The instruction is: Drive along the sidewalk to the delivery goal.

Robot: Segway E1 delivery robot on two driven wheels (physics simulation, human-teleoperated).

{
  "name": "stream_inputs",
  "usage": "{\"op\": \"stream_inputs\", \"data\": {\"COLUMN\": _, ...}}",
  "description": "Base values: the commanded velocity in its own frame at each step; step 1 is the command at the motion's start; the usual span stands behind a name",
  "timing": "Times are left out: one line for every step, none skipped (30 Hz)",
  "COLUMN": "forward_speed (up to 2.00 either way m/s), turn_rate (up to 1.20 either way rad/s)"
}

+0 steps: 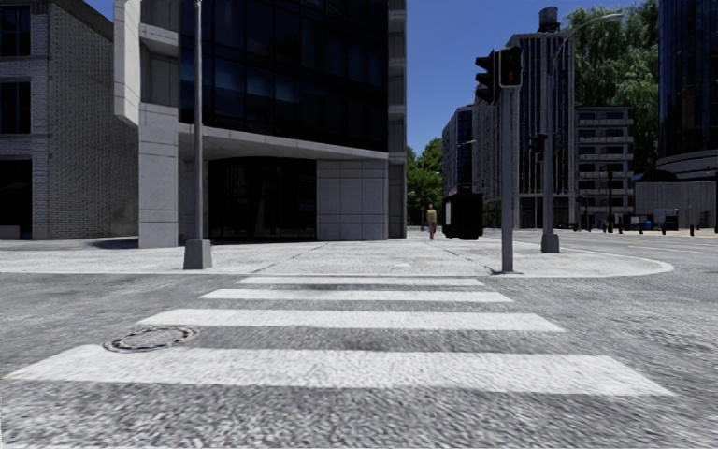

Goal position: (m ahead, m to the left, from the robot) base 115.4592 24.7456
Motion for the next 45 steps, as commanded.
{"op": "stream_inputs", "data": {"forward_speed": 2.00, "turn_rate": 0.00}}
{"op": "stream_inputs", "data": {"forward_speed": 2.00, "turn_rate": 0.00}}
{"op": "stream_inputs", "data": {"forward_speed": 2.00, "turn_rate": 0.00}}
{"op": "stream_inputs", "data": {"forward_speed": 2.00, "turn_rate": 0.00}}
{"op": "stream_inputs", "data": {"forward_speed": 2.00, "turn_rate": 0.00}}
{"op": "stream_inputs", "data": {"forward_speed": 2.00, "turn_rate": 0.00}}
{"op": "stream_inputs", "data": {"forward_speed": 2.00, "turn_rate": 0.00}}
{"op": "stream_inputs", "data": {"forward_speed": 2.00, "turn_rate": -0.11}}
{"op": "stream_inputs", "data": {"forward_speed": 2.00, "turn_rate": -0.55}}
{"op": "stream_inputs", "data": {"forward_speed": 2.00, "turn_rate": -0.77}}
{"op": "stream_inputs", "data": {"forward_speed": 2.00, "turn_rate": -0.82}}
{"op": "stream_inputs", "data": {"forward_speed": 2.00, "turn_rate": -0.79}}
{"op": "stream_inputs", "data": {"forward_speed": 2.00, "turn_rate": -0.79}}
{"op": "stream_inputs", "data": {"forward_speed": 2.00, "turn_rate": -0.08}}
{"op": "stream_inputs", "data": {"forward_speed": 2.00, "turn_rate": -0.03}}
{"op": "stream_inputs", "data": {"forward_speed": 2.00, "turn_rate": -0.03}}
{"op": "stream_inputs", "data": {"forward_speed": 2.00, "turn_rate": -0.01}}
{"op": "stream_inputs", "data": {"forward_speed": 2.00, "turn_rate": -0.01}}
{"op": "stream_inputs", "data": {"forward_speed": 2.00, "turn_rate": -0.01}}
{"op": "stream_inputs", "data": {"forward_speed": 2.00, "turn_rate": 0.00}}
{"op": "stream_inputs", "data": {"forward_speed": 2.00, "turn_rate": 0.00}}
{"op": "stream_inputs", "data": {"forward_speed": 2.00, "turn_rate": 0.00}}
{"op": "stream_inputs", "data": {"forward_speed": 2.00, "turn_rate": 0.00}}
{"op": "stream_inputs", "data": {"forward_speed": 2.00, "turn_rate": 0.00}}
{"op": "stream_inputs", "data": {"forward_speed": 2.00, "turn_rate": 0.00}}
{"op": "stream_inputs", "data": {"forward_speed": 2.00, "turn_rate": 0.00}}
{"op": "stream_inputs", "data": {"forward_speed": 2.00, "turn_rate": 0.00}}
{"op": "stream_inputs", "data": {"forward_speed": 2.00, "turn_rate": 0.00}}
{"op": "stream_inputs", "data": {"forward_speed": 2.00, "turn_rate": 0.00}}
{"op": "stream_inputs", "data": {"forward_speed": 2.00, "turn_rate": 0.00}}
{"op": "stream_inputs", "data": {"forward_speed": 2.00, "turn_rate": 0.00}}
{"op": "stream_inputs", "data": {"forward_speed": 2.00, "turn_rate": 0.00}}
{"op": "stream_inputs", "data": {"forward_speed": 2.00, "turn_rate": 0.00}}
{"op": "stream_inputs", "data": {"forward_speed": 2.00, "turn_rate": -0.47}}
{"op": "stream_inputs", "data": {"forward_speed": 2.00, "turn_rate": -0.47}}
{"op": "stream_inputs", "data": {"forward_speed": 2.00, "turn_rate": -0.91}}
{"op": "stream_inputs", "data": {"forward_speed": 2.00, "turn_rate": -1.05}}
{"op": "stream_inputs", "data": {"forward_speed": 2.00, "turn_rate": -1.07}}
{"op": "stream_inputs", "data": {"forward_speed": 2.00, "turn_rate": -0.55}}
{"op": "stream_inputs", "data": {"forward_speed": 2.00, "turn_rate": -0.08}}
{"op": "stream_inputs", "data": {"forward_speed": 2.00, "turn_rate": -0.08}}
{"op": "stream_inputs", "data": {"forward_speed": 2.00, "turn_rate": -0.02}}
{"op": "stream_inputs", "data": {"forward_speed": 2.00, "turn_rate": -0.01}}
{"op": "stream_inputs", "data": {"forward_speed": 2.00, "turn_rate": 0.00}}
{"op": "stream_inputs", "data": {"forward_speed": 2.00, "turn_rate": 0.00}}
